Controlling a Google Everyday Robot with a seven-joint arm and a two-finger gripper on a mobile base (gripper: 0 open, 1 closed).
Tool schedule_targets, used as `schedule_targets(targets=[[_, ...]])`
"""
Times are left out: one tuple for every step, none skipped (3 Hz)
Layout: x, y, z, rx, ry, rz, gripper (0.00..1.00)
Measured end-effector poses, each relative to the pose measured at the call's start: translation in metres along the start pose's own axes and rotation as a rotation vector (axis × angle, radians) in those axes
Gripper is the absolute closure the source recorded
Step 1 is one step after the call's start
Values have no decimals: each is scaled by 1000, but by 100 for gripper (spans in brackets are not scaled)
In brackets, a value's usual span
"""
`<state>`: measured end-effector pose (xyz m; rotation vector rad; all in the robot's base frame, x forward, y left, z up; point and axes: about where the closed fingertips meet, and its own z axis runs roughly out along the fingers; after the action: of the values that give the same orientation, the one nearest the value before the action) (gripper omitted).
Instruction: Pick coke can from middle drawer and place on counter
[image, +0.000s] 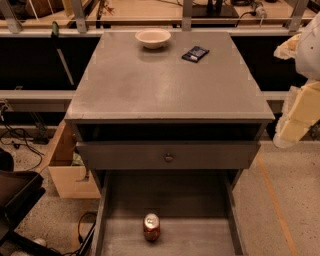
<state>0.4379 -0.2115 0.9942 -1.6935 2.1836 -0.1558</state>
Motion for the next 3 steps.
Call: schedule_targets(targets=[[0, 0, 0, 0, 0, 0, 0], [3, 5, 10, -1, -41, -1, 0], [25, 37, 55, -23, -172, 6, 0]])
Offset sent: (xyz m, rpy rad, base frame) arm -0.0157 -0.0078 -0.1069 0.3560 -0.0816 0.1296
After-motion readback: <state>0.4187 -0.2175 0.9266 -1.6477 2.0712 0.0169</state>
